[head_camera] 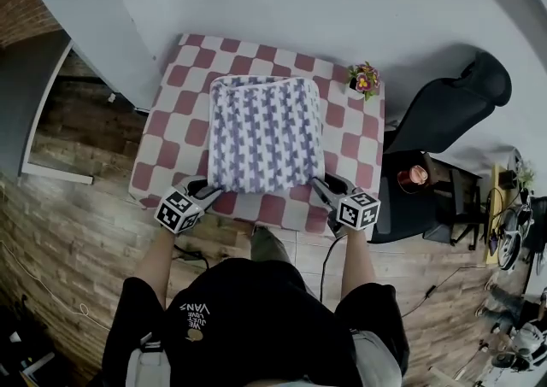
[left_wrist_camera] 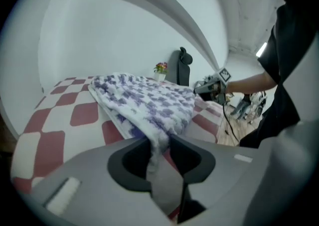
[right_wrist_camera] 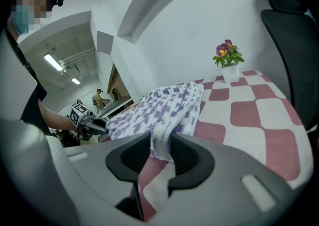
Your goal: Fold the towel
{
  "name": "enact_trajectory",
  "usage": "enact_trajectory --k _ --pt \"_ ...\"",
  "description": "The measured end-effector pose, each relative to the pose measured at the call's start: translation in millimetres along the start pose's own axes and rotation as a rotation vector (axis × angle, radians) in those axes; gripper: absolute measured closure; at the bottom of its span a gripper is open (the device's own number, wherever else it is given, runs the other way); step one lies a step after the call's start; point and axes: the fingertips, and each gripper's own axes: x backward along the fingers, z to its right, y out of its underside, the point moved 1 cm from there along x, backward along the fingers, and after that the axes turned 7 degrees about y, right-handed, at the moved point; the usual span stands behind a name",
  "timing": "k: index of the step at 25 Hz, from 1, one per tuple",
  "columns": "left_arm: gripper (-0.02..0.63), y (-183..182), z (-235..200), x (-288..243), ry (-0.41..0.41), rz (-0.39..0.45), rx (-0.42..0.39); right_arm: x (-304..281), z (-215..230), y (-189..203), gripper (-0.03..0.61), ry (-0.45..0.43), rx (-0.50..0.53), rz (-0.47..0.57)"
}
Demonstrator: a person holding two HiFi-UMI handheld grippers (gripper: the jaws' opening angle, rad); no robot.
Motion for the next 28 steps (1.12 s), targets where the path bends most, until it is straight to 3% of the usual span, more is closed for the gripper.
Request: enact_trajectory --k 1,2,3,13,19,28 --pt "0.536 4.0 -2.0 -0.1 -0.009 -0.043 -0.033 2.6 1.1 -1.6 0.483 0.011 0.022 0.002" --pt "0.573 7.0 -4.1 0.2 -0.015 -0.072 -0.055 5.6 1.9 -3.0 0.543 0.022 0.043 0.005" --pt "0.578 7.9 -5.7 1.3 -0.016 -0.083 -0.063 8.8 2.1 -4.4 0.543 0.029 0.06 0.009" --pt "0.586 -13.6 19.1 64.5 0.083 0.03 0.034 64.2 -37.5 -5.4 0.555 -0.039 0.046 0.065" --pt "0.584 6.2 64.4 102.5 0.171 0.036 0.093 109.6 -70.7 24.7 0.555 -0.097 0.028 0.034" --pt "0.584 36.9 113.7 139.9 0.146 0.058 0.129 166.2 -118.5 58.3 0.555 -0.115 -0.04 0.114"
